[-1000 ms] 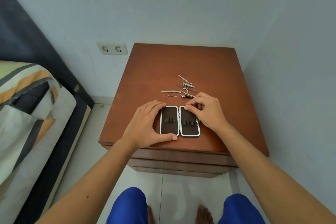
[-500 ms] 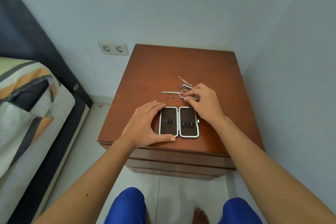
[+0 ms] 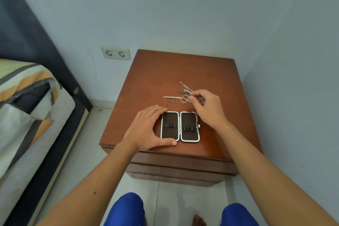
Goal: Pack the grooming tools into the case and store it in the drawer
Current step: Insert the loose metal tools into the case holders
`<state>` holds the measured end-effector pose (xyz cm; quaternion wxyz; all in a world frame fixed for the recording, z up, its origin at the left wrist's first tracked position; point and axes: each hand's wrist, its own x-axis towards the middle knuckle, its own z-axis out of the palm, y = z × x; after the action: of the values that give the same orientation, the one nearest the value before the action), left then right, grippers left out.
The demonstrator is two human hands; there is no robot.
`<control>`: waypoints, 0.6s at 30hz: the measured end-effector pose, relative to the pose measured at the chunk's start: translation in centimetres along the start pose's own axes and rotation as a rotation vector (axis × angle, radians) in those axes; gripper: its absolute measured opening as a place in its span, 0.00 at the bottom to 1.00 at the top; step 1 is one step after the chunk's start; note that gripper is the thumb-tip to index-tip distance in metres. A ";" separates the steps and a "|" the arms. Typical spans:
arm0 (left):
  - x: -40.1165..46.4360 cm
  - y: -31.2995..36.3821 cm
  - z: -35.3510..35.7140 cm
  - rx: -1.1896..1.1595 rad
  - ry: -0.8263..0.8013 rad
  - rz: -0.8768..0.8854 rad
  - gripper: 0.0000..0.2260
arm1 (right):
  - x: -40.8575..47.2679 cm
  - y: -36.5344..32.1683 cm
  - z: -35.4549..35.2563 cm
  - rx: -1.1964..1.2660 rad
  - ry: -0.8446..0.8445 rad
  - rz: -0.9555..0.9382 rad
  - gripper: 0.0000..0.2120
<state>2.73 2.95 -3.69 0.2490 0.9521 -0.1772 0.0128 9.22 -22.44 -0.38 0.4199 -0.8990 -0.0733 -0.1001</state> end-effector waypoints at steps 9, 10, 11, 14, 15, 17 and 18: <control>0.0 0.2 -0.1 0.003 -0.004 -0.008 0.52 | -1.1 -1.2 -0.8 0.411 -0.080 0.229 0.10; 0.0 0.2 -0.1 0.004 -0.004 -0.009 0.52 | -1.2 -1.2 -0.8 0.450 -0.100 0.247 0.10; 0.0 0.2 -0.1 0.004 -0.003 -0.009 0.52 | -1.3 -1.3 -0.7 0.476 -0.122 0.258 0.10; 0.1 0.3 -0.1 0.014 -0.014 -0.017 0.53 | -1.6 -1.4 -0.3 0.488 -0.196 0.255 0.09; 0.0 0.3 -0.1 0.018 -0.013 -0.018 0.52 | -1.7 -1.4 -0.2 0.470 -0.223 0.242 0.09; 0.1 0.2 -0.1 0.017 -0.001 -0.014 0.52 | -2.0 -1.3 0.1 0.397 -0.282 0.219 0.09; 0.1 0.1 0.0 0.014 0.002 -0.012 0.52 | -2.0 -1.2 0.3 0.355 -0.308 0.216 0.10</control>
<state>2.75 2.81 -3.59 0.2425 0.9548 -0.1712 0.0137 7.06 -21.58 -0.16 0.5633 -0.8185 -0.0564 0.0980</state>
